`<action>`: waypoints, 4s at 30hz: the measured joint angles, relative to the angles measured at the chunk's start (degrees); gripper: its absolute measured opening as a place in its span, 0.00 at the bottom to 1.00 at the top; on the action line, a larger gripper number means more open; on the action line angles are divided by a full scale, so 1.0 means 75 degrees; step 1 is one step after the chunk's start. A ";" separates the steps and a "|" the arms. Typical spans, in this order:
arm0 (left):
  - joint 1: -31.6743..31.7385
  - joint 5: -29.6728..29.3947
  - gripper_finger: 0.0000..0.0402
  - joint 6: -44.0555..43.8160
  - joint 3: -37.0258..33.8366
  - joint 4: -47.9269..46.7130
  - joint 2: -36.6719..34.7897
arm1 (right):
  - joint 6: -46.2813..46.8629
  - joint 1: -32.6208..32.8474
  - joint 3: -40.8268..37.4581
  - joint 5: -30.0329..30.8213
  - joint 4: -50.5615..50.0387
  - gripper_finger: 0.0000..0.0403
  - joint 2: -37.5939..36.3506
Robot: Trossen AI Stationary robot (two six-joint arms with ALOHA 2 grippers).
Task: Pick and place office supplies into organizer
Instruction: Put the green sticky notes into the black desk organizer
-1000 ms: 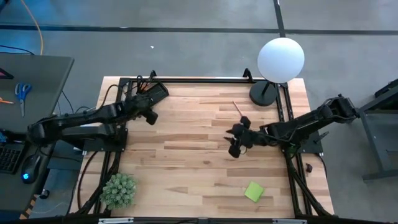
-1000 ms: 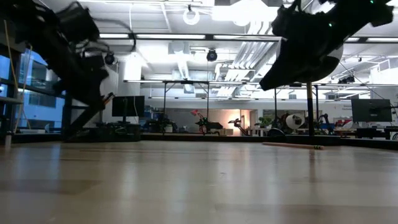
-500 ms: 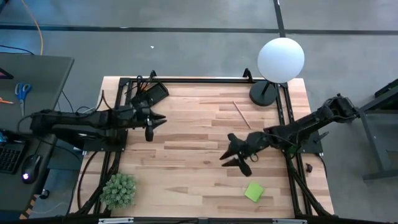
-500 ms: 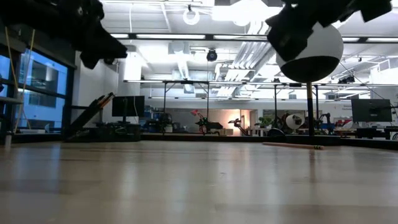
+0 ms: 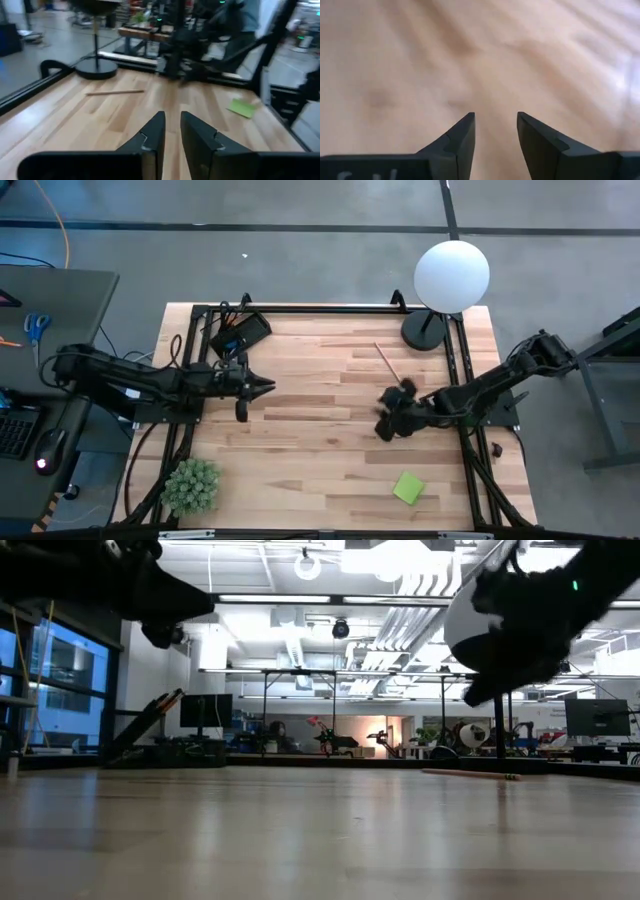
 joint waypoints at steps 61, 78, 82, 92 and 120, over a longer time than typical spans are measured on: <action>-0.1478 0.0913 0.09 0.0411 -0.0244 0.2856 0.1184 | 0.4327 0.2768 0.2795 -0.5427 -0.2723 0.12 0.2370; -0.1478 0.0771 0.09 0.0556 -0.0244 0.2958 0.1328 | 0.0325 0.3965 0.5708 -0.5695 -0.5103 0.31 0.5450; -0.1478 0.0771 0.09 0.0550 -0.0244 0.2949 0.1328 | -0.0147 0.4059 0.6162 -0.5488 -0.5906 0.31 0.5910; -0.1478 0.0771 0.09 0.0547 -0.0244 0.2932 0.1328 | -0.0599 0.4124 0.7454 -0.3418 -0.7394 0.31 0.5849; -0.1478 0.0752 0.09 0.0524 -0.0244 0.2859 0.1328 | -0.0679 0.3898 0.6068 -0.3228 -0.6342 0.13 0.5852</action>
